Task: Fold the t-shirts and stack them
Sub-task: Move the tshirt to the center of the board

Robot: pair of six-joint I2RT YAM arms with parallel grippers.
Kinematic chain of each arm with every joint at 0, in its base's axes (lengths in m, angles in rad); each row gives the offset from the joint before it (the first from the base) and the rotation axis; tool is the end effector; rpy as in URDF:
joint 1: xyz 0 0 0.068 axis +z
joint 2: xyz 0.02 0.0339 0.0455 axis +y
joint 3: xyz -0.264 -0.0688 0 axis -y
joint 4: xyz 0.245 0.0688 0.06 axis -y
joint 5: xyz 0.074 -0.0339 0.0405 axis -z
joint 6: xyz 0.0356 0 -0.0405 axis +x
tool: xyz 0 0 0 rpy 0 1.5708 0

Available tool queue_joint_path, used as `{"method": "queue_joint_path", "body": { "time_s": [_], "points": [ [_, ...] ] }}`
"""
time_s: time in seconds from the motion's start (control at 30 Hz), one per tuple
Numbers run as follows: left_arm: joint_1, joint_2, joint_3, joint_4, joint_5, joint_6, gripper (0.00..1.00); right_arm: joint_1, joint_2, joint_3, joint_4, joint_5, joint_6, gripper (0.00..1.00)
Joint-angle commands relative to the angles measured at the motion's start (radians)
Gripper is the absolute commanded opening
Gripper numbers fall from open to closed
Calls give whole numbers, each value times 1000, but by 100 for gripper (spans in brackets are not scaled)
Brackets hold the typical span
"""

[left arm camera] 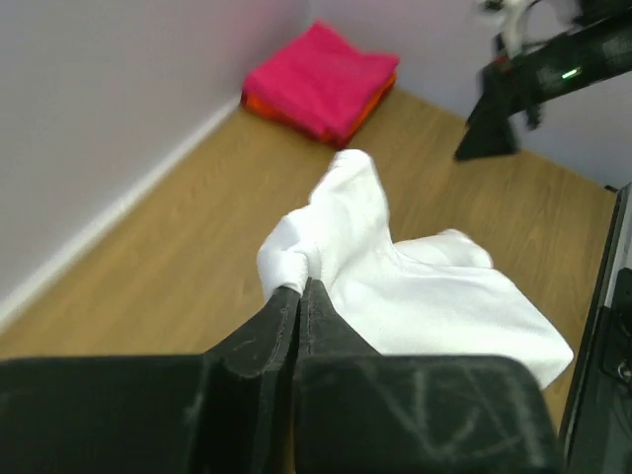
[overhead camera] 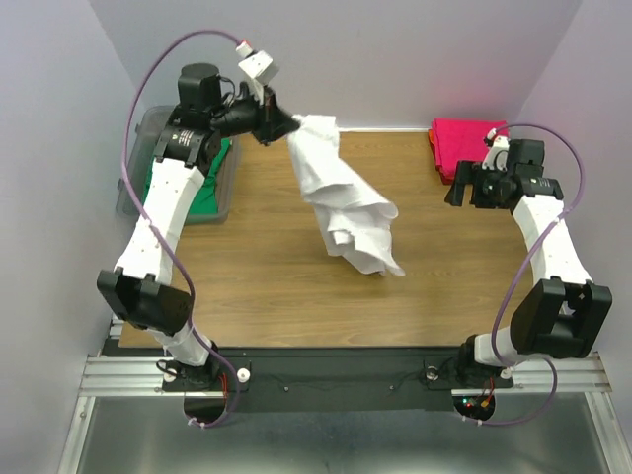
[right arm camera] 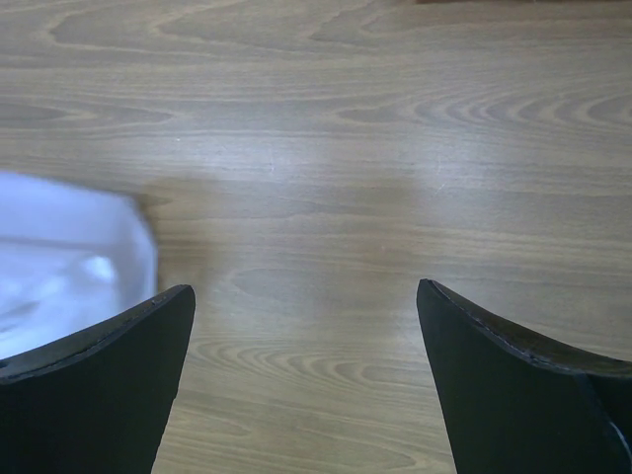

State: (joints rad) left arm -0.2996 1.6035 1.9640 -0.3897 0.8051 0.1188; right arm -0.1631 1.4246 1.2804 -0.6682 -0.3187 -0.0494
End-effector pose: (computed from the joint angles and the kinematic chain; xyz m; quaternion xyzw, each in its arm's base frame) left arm 0.3128 -0.1235 0.5170 0.4041 0.5889 -0.3378 0.6130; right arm 0.3045 -0.0388 0.3206 -0.0065 0.9190 0.1078 0.3791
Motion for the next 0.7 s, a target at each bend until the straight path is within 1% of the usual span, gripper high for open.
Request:
{"method": "queue_joint_path", "body": {
  "time_s": [0.0,0.03,0.07,0.1,0.13,0.17,0.2,0.27,0.33,0.37,0.4,0.43,0.5,0.53,0.57,0.6,0.63,0.67],
  "points": [
    [209,12,-279,66,100,-53,29,-6,-32,24,-7,-57,-24,100],
    [253,27,-309,64,82,-38,36,-6,-29,22,-10,-71,-30,100],
    [333,50,-316,13,34,26,41,-6,-26,20,-20,-83,-41,100],
    [358,74,-315,-21,32,71,49,-7,-21,17,-24,-109,-47,100],
    [376,108,-304,-46,29,94,65,-6,-13,10,-28,-120,-50,100],
    [384,119,-297,-93,16,122,66,-6,-9,5,-33,-146,-56,100],
    [379,116,-298,-104,10,174,78,-6,5,-10,-34,-160,-56,100],
    [366,98,-316,-94,0,185,79,-6,22,-27,-36,-187,-55,100],
    [311,81,-327,-110,-12,254,80,-4,43,-44,-36,-235,-55,98],
    [278,73,-333,-129,-55,280,80,-4,68,-59,-36,-247,-58,96],
    [234,64,-344,-135,-73,307,80,-4,79,-65,-34,-269,-61,95],
    [161,46,-379,-136,-92,338,80,-4,94,-70,-34,-278,-63,93],
    [79,32,-422,-118,-124,381,80,-1,143,-78,-36,-307,-64,86],
    [4,35,-450,-115,-130,390,80,0,160,-78,-34,-316,-64,83],
    [-31,44,-456,-107,-159,400,80,4,175,-78,-33,-327,-61,81],
    [-65,56,-455,-106,-170,401,80,7,210,-78,-33,-350,-58,76],
    [-132,85,-450,-100,-179,404,80,7,226,-78,-33,-359,-49,75],
    [-160,99,-444,-94,-196,395,80,7,255,-78,-33,-362,-43,73]
  ]
}}
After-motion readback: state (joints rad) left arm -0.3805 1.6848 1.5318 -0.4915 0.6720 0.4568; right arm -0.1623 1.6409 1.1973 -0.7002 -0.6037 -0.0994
